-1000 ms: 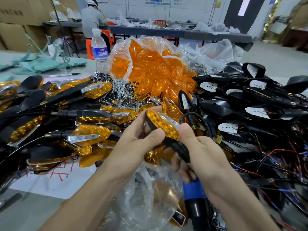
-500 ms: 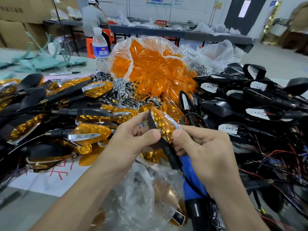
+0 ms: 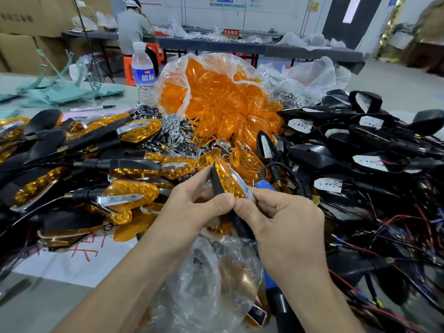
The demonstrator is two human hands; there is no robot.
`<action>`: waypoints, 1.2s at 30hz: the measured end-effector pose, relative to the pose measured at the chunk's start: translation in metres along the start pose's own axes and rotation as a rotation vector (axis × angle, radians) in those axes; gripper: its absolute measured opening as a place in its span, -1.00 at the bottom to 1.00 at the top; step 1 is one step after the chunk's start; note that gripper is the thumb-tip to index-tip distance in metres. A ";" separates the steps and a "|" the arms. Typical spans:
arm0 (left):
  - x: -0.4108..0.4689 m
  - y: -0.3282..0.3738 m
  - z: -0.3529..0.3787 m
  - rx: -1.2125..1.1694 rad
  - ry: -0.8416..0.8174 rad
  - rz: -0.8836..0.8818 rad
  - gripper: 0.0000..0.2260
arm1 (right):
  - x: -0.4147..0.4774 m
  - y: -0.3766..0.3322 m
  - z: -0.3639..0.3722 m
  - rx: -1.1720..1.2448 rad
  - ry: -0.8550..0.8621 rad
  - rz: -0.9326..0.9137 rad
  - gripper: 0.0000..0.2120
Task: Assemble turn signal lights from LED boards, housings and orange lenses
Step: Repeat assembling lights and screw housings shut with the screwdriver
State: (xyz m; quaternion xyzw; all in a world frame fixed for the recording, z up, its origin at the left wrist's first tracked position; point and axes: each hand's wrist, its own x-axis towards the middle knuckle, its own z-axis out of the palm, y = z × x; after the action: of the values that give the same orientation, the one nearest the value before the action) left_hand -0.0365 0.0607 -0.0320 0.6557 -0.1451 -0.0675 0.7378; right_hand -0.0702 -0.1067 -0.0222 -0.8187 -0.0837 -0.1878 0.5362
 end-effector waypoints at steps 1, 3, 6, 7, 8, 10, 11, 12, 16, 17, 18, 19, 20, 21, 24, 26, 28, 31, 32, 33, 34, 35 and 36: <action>0.000 0.001 0.000 -0.005 0.005 -0.006 -0.66 | 0.000 -0.001 0.000 -0.008 0.001 0.010 -0.74; -0.001 0.003 -0.002 -0.022 0.004 -0.025 -0.64 | -0.001 -0.003 0.000 -0.029 0.008 0.026 -0.77; -0.001 0.004 -0.004 -0.020 -0.019 -0.026 -0.64 | -0.002 -0.005 0.000 -0.048 -0.006 0.044 -0.78; -0.002 0.003 -0.004 -0.032 -0.016 -0.029 -0.63 | -0.001 -0.005 0.000 -0.061 -0.018 0.051 -0.77; -0.002 0.002 -0.003 -0.055 0.002 -0.039 -0.61 | -0.001 -0.005 -0.001 -0.087 -0.034 0.049 -0.80; -0.003 0.000 0.000 -0.063 0.068 -0.046 -0.60 | -0.001 -0.004 0.000 -0.157 -0.081 0.047 -0.85; -0.002 -0.001 0.002 -0.029 0.105 -0.037 -0.66 | -0.001 -0.004 0.001 -0.191 -0.109 0.044 -0.86; -0.001 -0.001 0.002 -0.003 0.139 -0.032 -0.74 | -0.002 -0.005 0.002 -0.204 -0.134 0.030 -0.81; 0.004 0.003 -0.003 -0.123 0.224 -0.058 -0.85 | -0.001 -0.010 -0.001 -0.015 -0.181 -0.041 -0.30; 0.005 0.005 -0.005 -0.182 0.236 -0.074 -0.87 | 0.001 -0.008 -0.003 0.064 -0.177 -0.010 -0.38; 0.005 0.007 -0.005 -0.234 0.252 -0.093 -0.85 | 0.004 -0.007 -0.005 0.136 -0.164 0.041 -0.49; 0.005 0.008 -0.005 -0.270 0.266 -0.115 -0.79 | 0.006 -0.004 -0.007 0.188 -0.146 0.097 -0.60; 0.004 0.009 -0.004 -0.287 0.268 -0.138 -0.72 | 0.008 0.000 -0.009 0.218 -0.125 0.133 -0.65; 0.003 0.010 -0.002 -0.291 0.252 -0.158 -0.67 | 0.010 0.003 -0.010 0.219 -0.107 0.142 -0.66; 0.000 0.013 0.002 -0.284 0.159 -0.197 -0.65 | 0.012 0.001 -0.012 0.199 -0.166 0.095 -0.43; -0.002 0.014 0.003 -0.279 0.108 -0.214 -0.65 | 0.016 -0.001 -0.016 0.266 -0.336 0.045 -0.35; -0.003 0.015 0.002 -0.287 0.061 -0.230 -0.67 | 0.023 0.000 -0.020 0.283 -0.473 0.018 -0.35; -0.003 0.016 0.003 -0.268 0.077 -0.237 -0.60 | 0.032 0.002 -0.018 0.271 -0.524 0.021 -0.39; -0.002 0.016 0.004 -0.258 0.095 -0.239 -0.58 | 0.033 0.003 -0.016 0.292 -0.510 0.031 -0.40; -0.002 0.015 0.004 -0.251 0.105 -0.241 -0.56 | 0.033 0.004 -0.013 0.302 -0.489 0.039 -0.40; -0.002 0.014 0.004 -0.247 0.108 -0.241 -0.55 | 0.033 0.005 -0.011 0.294 -0.467 0.045 -0.40; -0.002 0.013 0.004 -0.247 0.103 -0.241 -0.55 | 0.031 0.007 -0.008 0.280 -0.445 0.054 -0.40; -0.003 0.012 0.004 -0.251 0.090 -0.239 -0.56 | 0.028 0.008 -0.006 0.266 -0.422 0.066 -0.39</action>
State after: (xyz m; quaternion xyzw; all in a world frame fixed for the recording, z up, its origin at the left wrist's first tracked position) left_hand -0.0412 0.0595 -0.0199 0.5734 -0.0231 -0.1428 0.8064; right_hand -0.0428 -0.1177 -0.0157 -0.7644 -0.1912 0.0176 0.6155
